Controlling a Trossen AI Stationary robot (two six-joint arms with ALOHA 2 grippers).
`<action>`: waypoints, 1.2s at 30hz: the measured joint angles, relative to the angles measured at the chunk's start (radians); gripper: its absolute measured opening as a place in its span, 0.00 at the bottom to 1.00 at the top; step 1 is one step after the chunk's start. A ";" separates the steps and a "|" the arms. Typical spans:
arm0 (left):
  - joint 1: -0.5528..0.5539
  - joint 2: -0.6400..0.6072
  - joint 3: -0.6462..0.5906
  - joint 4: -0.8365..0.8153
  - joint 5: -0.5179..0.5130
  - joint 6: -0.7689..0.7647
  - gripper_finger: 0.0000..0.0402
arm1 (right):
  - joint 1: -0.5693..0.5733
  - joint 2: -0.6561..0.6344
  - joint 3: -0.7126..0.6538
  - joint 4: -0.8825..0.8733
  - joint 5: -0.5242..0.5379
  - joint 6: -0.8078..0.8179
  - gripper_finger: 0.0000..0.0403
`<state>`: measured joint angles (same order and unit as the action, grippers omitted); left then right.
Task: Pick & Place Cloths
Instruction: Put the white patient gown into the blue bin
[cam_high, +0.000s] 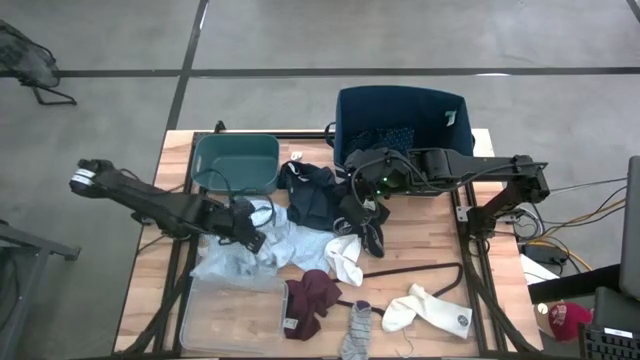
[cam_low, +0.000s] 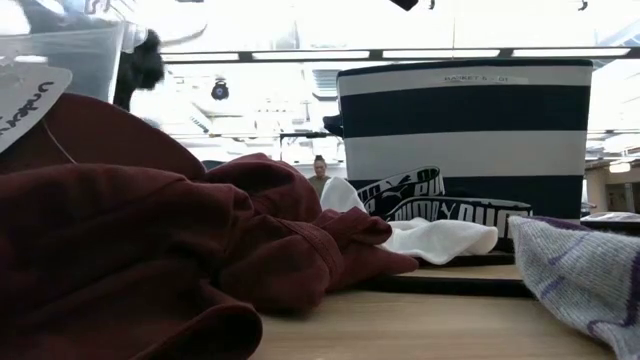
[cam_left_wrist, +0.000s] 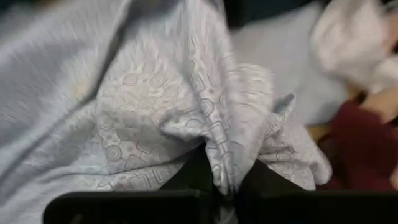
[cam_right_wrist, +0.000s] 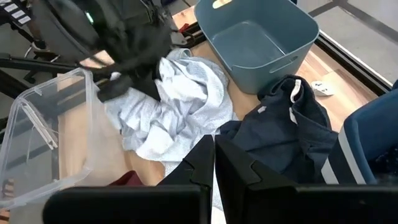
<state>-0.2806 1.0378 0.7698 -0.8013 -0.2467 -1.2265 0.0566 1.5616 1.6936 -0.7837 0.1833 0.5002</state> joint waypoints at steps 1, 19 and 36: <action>0.000 -0.008 0.031 -0.022 -0.024 0.010 0.07 | 0.000 0.000 0.000 0.009 0.000 -0.007 0.03; 0.000 0.025 0.551 -0.130 -0.270 0.187 0.07 | 0.010 0.015 -0.011 0.230 -0.087 -0.047 0.08; 0.003 0.215 0.869 -0.063 -0.474 0.437 0.07 | 0.042 0.139 -0.013 0.497 -0.052 -0.056 0.80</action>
<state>-0.2775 1.2531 1.6384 -0.8648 -0.7210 -0.7896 0.0990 1.7003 1.6805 -0.2864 0.1310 0.4447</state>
